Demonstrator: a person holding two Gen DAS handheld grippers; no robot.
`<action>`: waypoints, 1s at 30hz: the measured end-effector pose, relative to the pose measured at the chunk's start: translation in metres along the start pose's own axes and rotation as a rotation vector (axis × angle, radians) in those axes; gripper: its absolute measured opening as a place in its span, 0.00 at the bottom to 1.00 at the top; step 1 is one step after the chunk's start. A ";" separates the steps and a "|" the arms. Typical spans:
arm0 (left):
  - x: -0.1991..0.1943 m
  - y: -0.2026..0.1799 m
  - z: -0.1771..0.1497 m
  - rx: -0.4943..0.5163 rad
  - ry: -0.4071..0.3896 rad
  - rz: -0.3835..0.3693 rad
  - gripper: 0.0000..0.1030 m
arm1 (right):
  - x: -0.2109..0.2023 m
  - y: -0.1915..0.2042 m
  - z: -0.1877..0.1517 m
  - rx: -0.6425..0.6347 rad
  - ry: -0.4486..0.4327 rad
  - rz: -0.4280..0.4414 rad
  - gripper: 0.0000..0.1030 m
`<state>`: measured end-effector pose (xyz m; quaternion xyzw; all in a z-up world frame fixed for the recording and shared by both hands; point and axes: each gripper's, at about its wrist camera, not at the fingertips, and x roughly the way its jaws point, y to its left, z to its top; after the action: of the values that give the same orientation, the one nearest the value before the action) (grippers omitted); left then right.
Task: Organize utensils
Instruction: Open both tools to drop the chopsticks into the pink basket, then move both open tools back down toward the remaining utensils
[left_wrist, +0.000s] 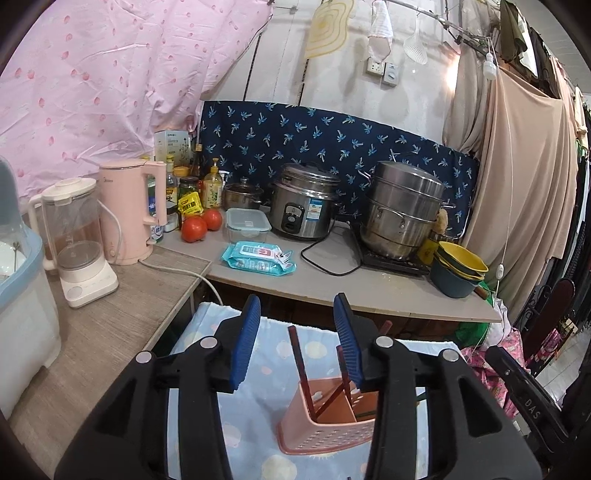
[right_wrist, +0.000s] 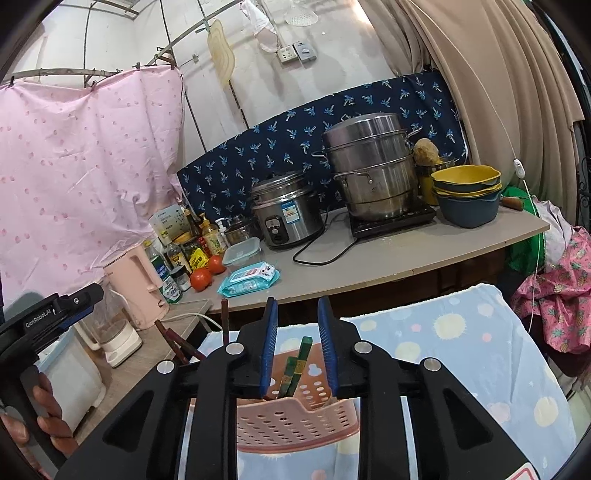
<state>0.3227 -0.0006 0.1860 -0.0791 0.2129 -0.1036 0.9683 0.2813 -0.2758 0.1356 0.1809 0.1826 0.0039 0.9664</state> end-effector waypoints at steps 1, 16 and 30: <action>-0.001 0.000 -0.001 0.002 0.001 0.003 0.38 | -0.002 0.000 -0.001 -0.002 0.001 0.000 0.22; -0.032 0.019 -0.072 0.016 0.111 0.033 0.39 | -0.051 0.000 -0.059 -0.063 0.082 -0.033 0.22; -0.073 0.033 -0.201 0.066 0.325 0.053 0.39 | -0.117 -0.007 -0.188 -0.121 0.310 -0.065 0.22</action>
<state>0.1775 0.0269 0.0281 -0.0239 0.3651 -0.0961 0.9257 0.1047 -0.2253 0.0111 0.1137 0.3345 0.0116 0.9355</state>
